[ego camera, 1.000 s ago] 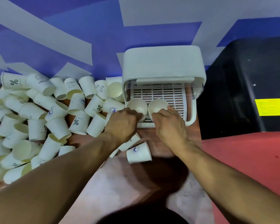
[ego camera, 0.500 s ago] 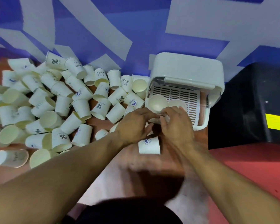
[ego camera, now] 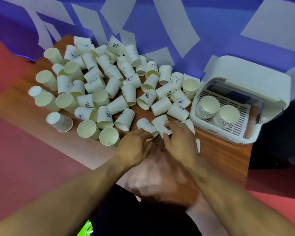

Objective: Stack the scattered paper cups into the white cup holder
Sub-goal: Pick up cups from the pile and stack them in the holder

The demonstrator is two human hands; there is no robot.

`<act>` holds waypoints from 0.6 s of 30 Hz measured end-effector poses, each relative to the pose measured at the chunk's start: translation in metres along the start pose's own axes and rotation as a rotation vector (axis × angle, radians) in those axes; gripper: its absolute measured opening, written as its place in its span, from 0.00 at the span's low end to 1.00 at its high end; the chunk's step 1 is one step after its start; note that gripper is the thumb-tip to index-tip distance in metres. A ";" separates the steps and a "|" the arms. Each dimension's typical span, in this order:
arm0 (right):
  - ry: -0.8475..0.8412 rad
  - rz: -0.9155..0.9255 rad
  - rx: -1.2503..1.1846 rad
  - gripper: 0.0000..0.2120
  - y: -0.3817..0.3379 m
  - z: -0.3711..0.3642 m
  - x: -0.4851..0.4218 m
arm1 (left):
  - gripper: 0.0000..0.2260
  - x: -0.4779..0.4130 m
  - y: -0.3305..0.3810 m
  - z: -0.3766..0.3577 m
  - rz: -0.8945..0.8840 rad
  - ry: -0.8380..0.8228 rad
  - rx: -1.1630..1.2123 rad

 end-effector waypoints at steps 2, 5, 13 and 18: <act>-0.034 -0.020 -0.006 0.12 -0.005 -0.012 0.000 | 0.13 0.011 -0.009 0.000 0.039 0.021 -0.018; -0.073 -0.103 -0.021 0.11 -0.008 -0.029 -0.002 | 0.07 0.021 -0.021 -0.001 0.109 0.050 -0.043; -0.082 -0.512 -0.179 0.14 -0.015 -0.068 -0.016 | 0.08 0.033 -0.061 0.006 0.291 0.094 -0.235; -0.027 -0.622 -0.187 0.13 -0.024 -0.085 -0.028 | 0.10 0.032 -0.079 0.005 0.381 0.027 -0.275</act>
Point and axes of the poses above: each hand's wrist, its own x-axis away from the middle knuckle, its own z-axis out of the back of the hand, y = z × x, the point moved 1 cm from there along -x, towards the middle knuckle, and after that the axes turned 11 degrees about -x, right-handed, at the moved point
